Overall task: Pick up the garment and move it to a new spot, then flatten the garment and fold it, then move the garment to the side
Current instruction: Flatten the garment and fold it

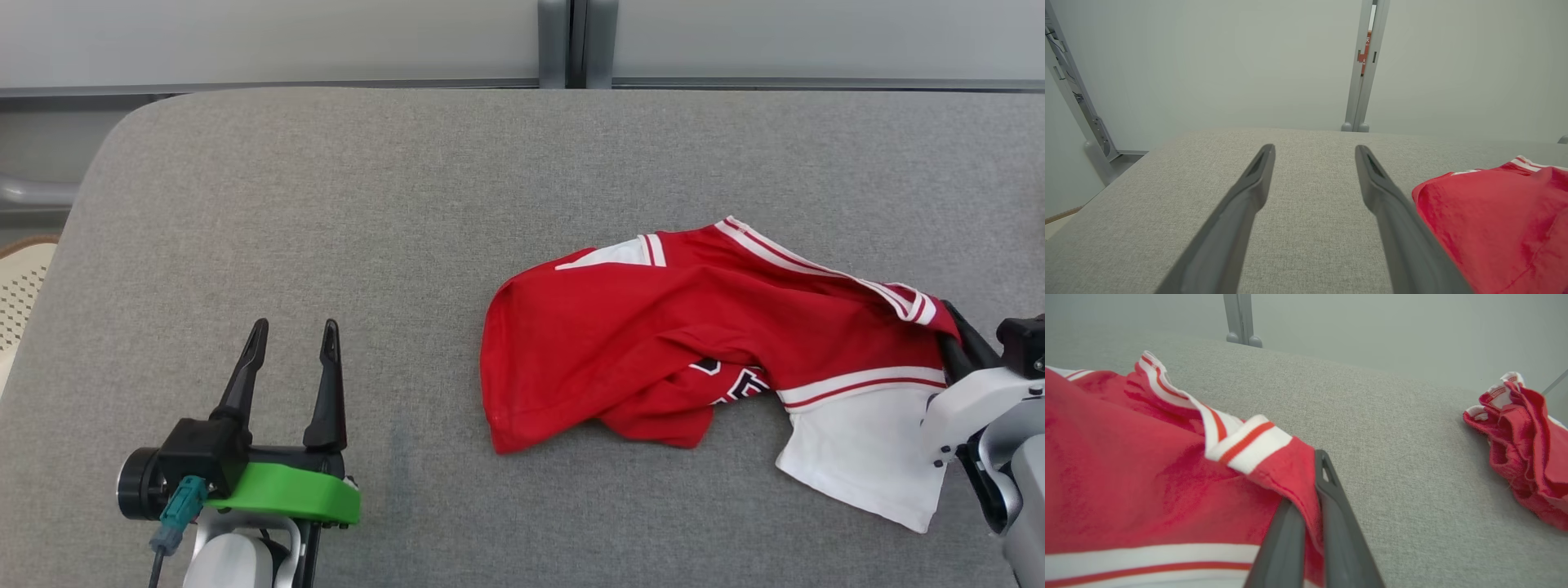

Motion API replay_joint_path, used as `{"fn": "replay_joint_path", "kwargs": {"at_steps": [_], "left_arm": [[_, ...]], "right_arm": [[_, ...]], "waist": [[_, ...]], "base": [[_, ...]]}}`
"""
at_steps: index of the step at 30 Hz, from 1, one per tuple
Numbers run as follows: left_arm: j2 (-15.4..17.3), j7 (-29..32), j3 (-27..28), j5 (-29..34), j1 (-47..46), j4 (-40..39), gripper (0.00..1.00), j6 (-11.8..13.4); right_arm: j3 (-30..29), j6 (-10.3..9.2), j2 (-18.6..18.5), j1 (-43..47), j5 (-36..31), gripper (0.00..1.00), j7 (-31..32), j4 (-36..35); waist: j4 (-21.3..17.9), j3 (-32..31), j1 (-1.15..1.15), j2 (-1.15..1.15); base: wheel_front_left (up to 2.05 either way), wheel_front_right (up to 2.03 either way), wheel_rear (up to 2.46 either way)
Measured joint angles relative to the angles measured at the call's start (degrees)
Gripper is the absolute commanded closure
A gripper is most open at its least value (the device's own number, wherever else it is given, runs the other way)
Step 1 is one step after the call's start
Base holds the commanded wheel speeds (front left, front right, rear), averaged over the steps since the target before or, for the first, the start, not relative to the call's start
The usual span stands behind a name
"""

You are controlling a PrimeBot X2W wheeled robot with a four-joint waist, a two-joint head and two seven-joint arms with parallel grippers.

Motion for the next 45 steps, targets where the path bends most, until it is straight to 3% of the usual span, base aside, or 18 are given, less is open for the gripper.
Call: {"fn": "replay_joint_path", "kwargs": {"at_steps": [1, 2, 8, 17, 27, 34, 45], "left_arm": [[0.0, 0.0, -0.09, 0.0, -0.16, 0.05, 0.0, 0.0], [0.0, 0.0, -0.23, 0.0, -0.29, 0.11, 0.0, 0.0], [0.0, 0.0, -0.09, 0.0, -0.12, 0.64, 0.0, 0.0], [0.0, 0.0, 0.8, 0.57, 1.22, 0.81, 0.0, -0.12], [0.0, 0.0, 0.79, 0.71, 1.4, 1.57, 0.0, -0.57], [0.0, 0.0, 0.26, 0.59, 1.72, 2.94, 0.0, -0.81], [-0.01, 0.0, -8.15, -0.44, 1.05, 11.11, 0.0, -1.46]], "right_arm": [[0.12, 0.0, 0.22, -0.42, 0.7, 0.65, -0.03, 1.02], [0.76, 0.0, 0.46, -0.74, 0.86, 0.0, -0.09, 2.16], [1.32, 0.0, 1.91, -0.63, 2.26, 0.0, -1.6, 0.69], [-6.31, 0.0, 7.65, 11.22, 1.6, 0.0, -1.77, -20.85], [-8.59, -0.02, 14.37, 19.33, 0.45, 0.0, -1.81, -33.98], [-7.94, -0.03, 16.07, 20.5, -0.33, 0.0, -1.81, -36.19], [-5.93, -0.03, 16.16, 20.0, -0.49, 0.0, -1.81, -35.57]], "waist": [[0.01, -0.03, 0.0, 0.0], [0.04, -0.09, 0.0, 0.0], [-0.15, -1.14, 0.0, 0.0], [-2.2, -3.11, 0.0, 0.0], [-4.27, -3.98, 0.0, 0.0], [-4.84, -4.61, 0.0, 0.0], [-6.43, -3.83, 0.0, 0.0]], "base": [[0.0, 0.0, 0.0], [0.0, 0.0, 0.0], [0.0, 0.0, 0.0], [0.0, 0.0, 0.0], [0.0, 0.0, 0.0], [0.0, 0.0, 0.0], [0.0, 0.0, 0.0]]}}
